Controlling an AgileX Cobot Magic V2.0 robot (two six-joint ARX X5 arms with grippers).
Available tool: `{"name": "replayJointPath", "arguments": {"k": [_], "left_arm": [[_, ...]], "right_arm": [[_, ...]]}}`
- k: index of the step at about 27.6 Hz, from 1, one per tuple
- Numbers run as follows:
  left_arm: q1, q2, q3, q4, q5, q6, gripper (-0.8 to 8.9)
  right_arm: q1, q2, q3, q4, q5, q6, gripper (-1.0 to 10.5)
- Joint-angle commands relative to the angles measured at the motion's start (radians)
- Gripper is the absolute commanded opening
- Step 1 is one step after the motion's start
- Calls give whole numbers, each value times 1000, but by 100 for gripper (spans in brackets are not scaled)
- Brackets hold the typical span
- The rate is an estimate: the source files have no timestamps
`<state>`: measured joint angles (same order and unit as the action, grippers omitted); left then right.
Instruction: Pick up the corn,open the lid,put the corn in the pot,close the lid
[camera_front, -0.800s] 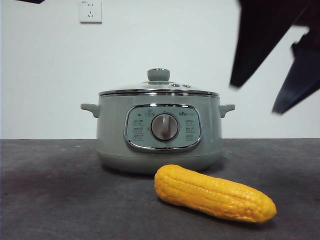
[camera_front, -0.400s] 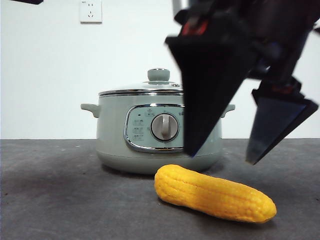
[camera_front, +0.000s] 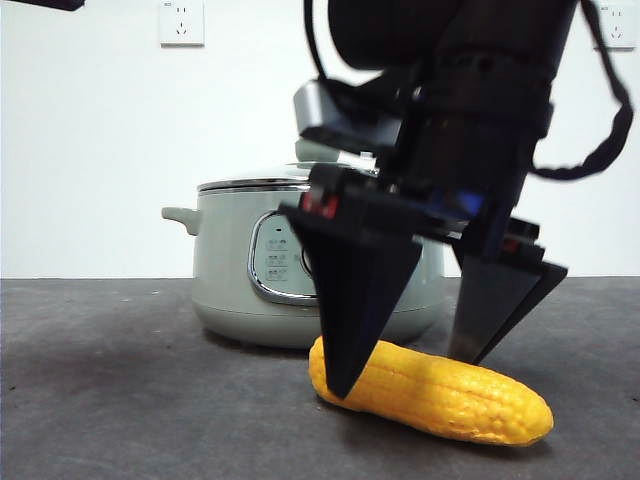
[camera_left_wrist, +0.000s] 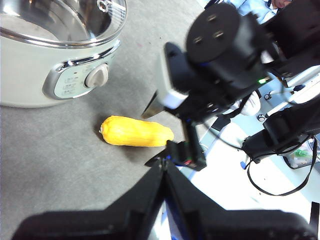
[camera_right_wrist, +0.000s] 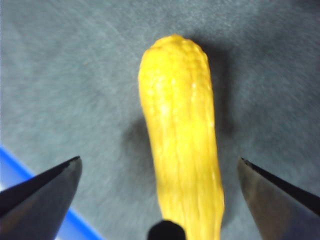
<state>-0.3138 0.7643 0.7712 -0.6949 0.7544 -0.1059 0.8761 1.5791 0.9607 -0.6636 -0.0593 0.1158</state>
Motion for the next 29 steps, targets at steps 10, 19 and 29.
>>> {"name": "replayJointPath", "arguments": {"k": [10,19,29], "left_arm": [[-2,0,3,0,-24,59,-5],[-2,32,32,0,-48,93,-6],[-2,379,309,6,-48,110,-5]], "right_arm": [[1,80,6,26,5,-49,-8],[0,-140,94,-323,61,-39,-8],[0,-478,425,-632,116,39,-8]]}}
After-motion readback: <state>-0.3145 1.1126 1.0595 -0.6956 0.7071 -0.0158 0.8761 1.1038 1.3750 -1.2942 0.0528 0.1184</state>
